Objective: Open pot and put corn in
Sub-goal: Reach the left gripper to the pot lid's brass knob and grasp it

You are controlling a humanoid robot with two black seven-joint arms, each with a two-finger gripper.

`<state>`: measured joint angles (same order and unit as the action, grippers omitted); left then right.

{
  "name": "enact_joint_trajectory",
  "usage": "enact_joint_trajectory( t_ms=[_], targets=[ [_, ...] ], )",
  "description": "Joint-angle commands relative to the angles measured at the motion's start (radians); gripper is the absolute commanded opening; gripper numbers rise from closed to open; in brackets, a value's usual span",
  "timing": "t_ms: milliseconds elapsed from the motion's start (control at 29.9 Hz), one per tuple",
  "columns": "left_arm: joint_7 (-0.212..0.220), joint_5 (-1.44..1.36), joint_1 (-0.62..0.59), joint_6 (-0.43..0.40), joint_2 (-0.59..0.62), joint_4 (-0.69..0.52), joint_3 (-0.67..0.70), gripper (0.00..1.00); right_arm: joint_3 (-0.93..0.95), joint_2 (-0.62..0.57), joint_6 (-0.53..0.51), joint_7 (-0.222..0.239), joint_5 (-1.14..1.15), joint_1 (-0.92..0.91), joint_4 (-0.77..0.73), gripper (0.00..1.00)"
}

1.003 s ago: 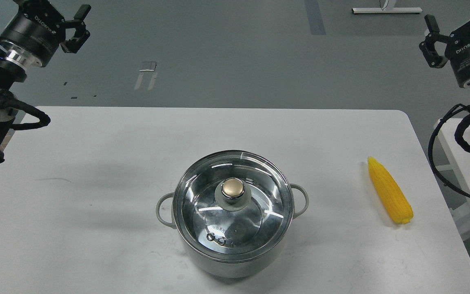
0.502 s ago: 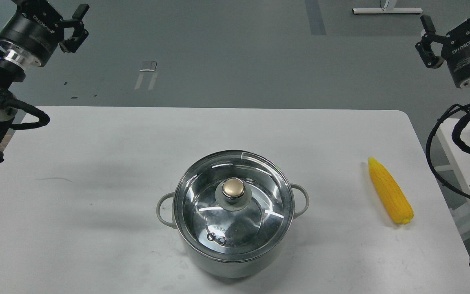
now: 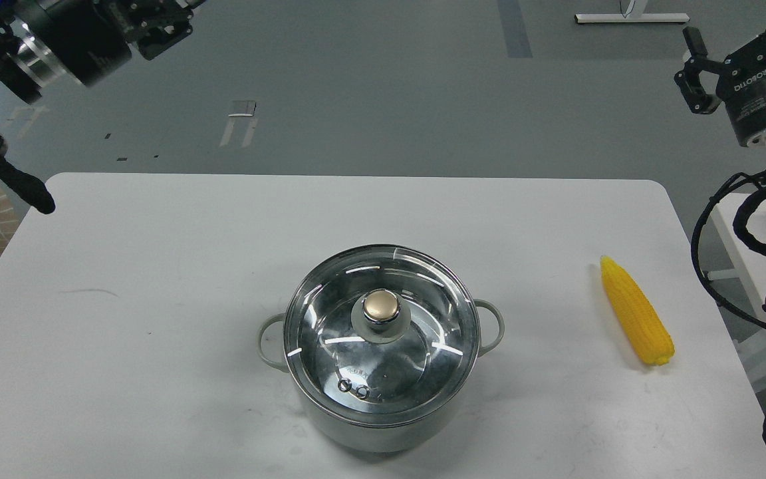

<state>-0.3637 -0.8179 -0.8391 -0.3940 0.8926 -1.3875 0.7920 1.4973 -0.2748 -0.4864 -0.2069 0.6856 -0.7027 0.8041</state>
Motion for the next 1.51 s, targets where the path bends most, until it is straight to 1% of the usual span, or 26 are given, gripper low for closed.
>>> enact_joint_trajectory(
  t_ms=[0, 33, 100, 134, 167, 234, 301, 368, 435, 468, 502, 535, 569, 602, 669, 702, 836, 970, 1070, 1104, 1137, 1237, 1271, 1338, 1472],
  targets=[
    [0.005, -0.252, 0.002, 0.046, -0.007, -0.201, -0.008, 0.92, 0.0, -0.001, 0.0, 0.0, 0.0, 0.0, 0.0, 1.0],
    [0.005, -0.386, 0.005, 0.049, -0.021, -0.258, -0.011, 0.92, 0.0, -0.001, 0.0, 0.0, 0.0, 0.0, 0.0, 1.0],
    [-0.001, -0.521, 0.009, 0.049, -0.044, -0.307, -0.014, 0.91, 0.0, -0.001, 0.0, 0.0, 0.0, 0.0, 0.0, 1.0],
    [-0.007, -0.658, 0.02, 0.05, -0.067, -0.349, -0.016, 0.92, 0.0, -0.001, 0.0, -0.002, 0.0, 0.0, 0.0, 1.0],
    [-0.014, -0.716, 0.028, 0.05, -0.078, -0.366, -0.016, 0.91, 0.0, -0.001, 0.0, -0.002, 0.0, 0.0, -0.002, 1.0],
    [-0.049, -0.86, 0.061, 0.053, -0.128, -0.377, -0.017, 0.9, 0.001, -0.004, -0.002, -0.003, 0.0, 0.0, -0.003, 1.0],
    [-0.053, -0.912, 0.069, 0.055, -0.145, -0.377, -0.017, 0.9, 0.001, -0.006, -0.002, -0.008, 0.0, 0.0, -0.003, 1.0],
    [-0.061, -0.995, 0.08, 0.072, -0.158, -0.377, -0.02, 0.87, 0.003, -0.007, -0.002, -0.012, 0.0, 0.002, -0.006, 1.0],
    [-0.104, -1.085, 0.1, 0.124, -0.162, -0.377, -0.042, 0.86, 0.003, -0.007, -0.002, -0.012, 0.0, 0.0, -0.008, 1.0],
    [-0.125, -1.171, 0.106, 0.173, -0.159, -0.375, -0.074, 0.86, 0.003, -0.007, -0.002, -0.012, 0.0, 0.002, -0.009, 1.0],
    [-0.125, -1.263, 0.106, 0.223, -0.161, -0.375, -0.126, 0.86, 0.003, -0.007, -0.002, -0.012, 0.0, 0.003, -0.009, 1.0],
    [-0.125, -1.264, 0.106, 0.224, -0.161, -0.375, -0.126, 0.86, 0.003, -0.007, -0.002, -0.012, 0.0, 0.003, -0.009, 1.0],
    [-0.125, -1.346, 0.107, 0.286, -0.159, -0.373, -0.19, 0.86, 0.003, -0.007, -0.002, -0.014, 0.0, 0.006, -0.011, 1.0],
    [-0.125, -1.364, 0.107, 0.349, -0.153, -0.37, -0.253, 0.86, 0.003, -0.007, -0.002, -0.014, 0.0, 0.009, -0.011, 1.0],
    [-0.125, -1.364, 0.107, 0.404, -0.143, -0.357, -0.339, 0.86, 0.001, -0.006, -0.002, -0.015, 0.0, 0.012, -0.011, 1.0],
    [-0.125, -1.364, 0.106, 0.411, -0.138, -0.352, -0.373, 0.86, 0.001, -0.006, -0.002, -0.016, 0.0, 0.012, -0.011, 1.0],
    [-0.125, -1.364, 0.109, 0.415, -0.126, -0.352, -0.396, 0.86, 0.003, -0.004, -0.002, -0.016, 0.0, 0.012, -0.013, 1.0],
    [-0.125, -1.364, 0.143, 0.414, -0.135, -0.344, -0.399, 0.86, 0.001, -0.003, -0.002, -0.016, 0.0, 0.014, -0.014, 1.0],
    [-0.125, -1.364, 0.163, 0.415, -0.141, -0.289, -0.405, 0.85, 0.001, 0.002, -0.002, -0.016, 0.0, 0.012, -0.013, 1.0],
    [-0.125, -1.364, 0.166, 0.416, -0.141, -0.282, -0.405, 0.83, 0.003, 0.003, -0.002, -0.016, 0.0, 0.012, -0.011, 1.0],
    [-0.125, -1.364, 0.172, 0.416, -0.139, -0.275, -0.405, 0.79, 0.003, 0.003, -0.002, -0.016, 0.0, 0.012, -0.009, 1.0],
    [-0.125, -1.364, 0.181, 0.416, -0.139, -0.275, -0.405, 0.76, 0.001, 0.005, -0.002, -0.016, 0.0, 0.012, -0.011, 1.0],
    [-0.125, -1.364, 0.186, 0.416, -0.138, -0.275, -0.405, 0.7, 0.001, 0.005, -0.002, -0.016, 0.0, 0.012, -0.011, 1.0],
    [-0.125, -1.364, 0.187, 0.416, -0.135, -0.275, -0.407, 0.64, 0.001, 0.005, -0.002, -0.016, 0.0, 0.012, -0.011, 1.0],
    [-0.125, -1.364, 0.196, 0.416, -0.136, -0.275, -0.407, 0.62, 0.001, 0.011, -0.002, -0.016, 0.0, 0.012, -0.009, 1.0]
  ],
)
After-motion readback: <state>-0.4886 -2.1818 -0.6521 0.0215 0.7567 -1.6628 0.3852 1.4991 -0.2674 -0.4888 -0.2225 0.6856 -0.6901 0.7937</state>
